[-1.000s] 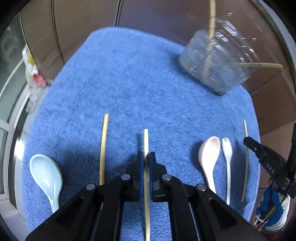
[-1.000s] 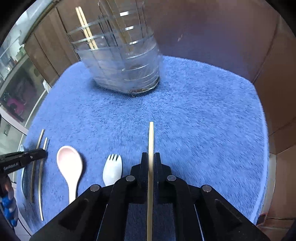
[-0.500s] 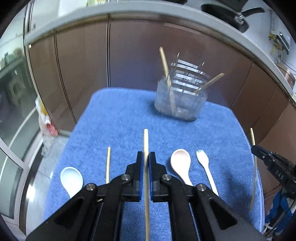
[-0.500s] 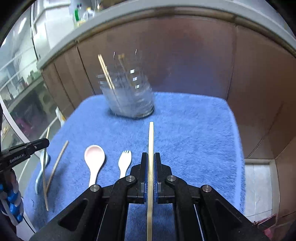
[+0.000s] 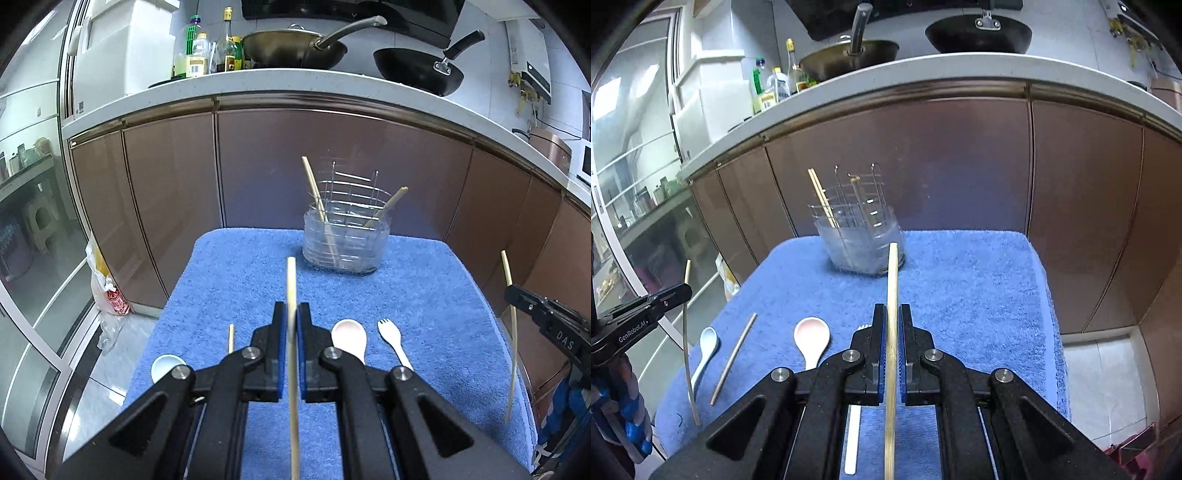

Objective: Organize utensils
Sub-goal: 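Grasp a wooden chopstick with the left gripper and lift it, then drop the chopstick into the holder with the left gripper while the right gripper drops its chopstick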

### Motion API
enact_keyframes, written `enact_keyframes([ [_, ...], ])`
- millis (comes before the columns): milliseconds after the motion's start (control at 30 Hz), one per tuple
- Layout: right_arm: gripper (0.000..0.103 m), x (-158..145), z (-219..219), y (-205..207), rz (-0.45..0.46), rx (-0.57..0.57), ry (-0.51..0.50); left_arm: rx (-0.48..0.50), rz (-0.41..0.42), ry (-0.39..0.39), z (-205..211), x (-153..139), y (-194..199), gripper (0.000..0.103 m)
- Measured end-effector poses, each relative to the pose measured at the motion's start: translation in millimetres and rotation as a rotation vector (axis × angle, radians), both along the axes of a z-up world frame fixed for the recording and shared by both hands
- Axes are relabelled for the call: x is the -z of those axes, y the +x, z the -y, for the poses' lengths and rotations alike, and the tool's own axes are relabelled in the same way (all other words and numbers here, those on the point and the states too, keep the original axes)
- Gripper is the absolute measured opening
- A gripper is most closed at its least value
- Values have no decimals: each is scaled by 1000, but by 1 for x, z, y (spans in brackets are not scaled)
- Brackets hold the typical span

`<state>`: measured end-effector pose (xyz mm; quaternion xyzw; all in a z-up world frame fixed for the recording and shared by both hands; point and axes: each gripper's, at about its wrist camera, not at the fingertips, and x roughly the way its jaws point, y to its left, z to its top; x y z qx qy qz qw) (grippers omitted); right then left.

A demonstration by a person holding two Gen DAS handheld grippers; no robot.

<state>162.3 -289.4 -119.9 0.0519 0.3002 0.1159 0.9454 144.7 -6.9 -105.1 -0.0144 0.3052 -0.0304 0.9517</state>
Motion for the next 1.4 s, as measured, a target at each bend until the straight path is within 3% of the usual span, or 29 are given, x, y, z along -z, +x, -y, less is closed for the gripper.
enact_keyframes([
  [500, 6, -24, -10, -1, 97, -35, 39, 3, 29, 28, 5, -2, 1, 4],
  [933, 6, -52, -26, 24, 180, -85, 78, 5, 34, 23, 1, -9, 24, 4],
  [1133, 6, -76, -41, 48, 251, -122, 96, 5, 58, -23, -12, -26, 46, 4],
  [1400, 6, -114, -59, 102, 388, -155, 160, 33, 164, -135, -33, -77, 86, 4],
])
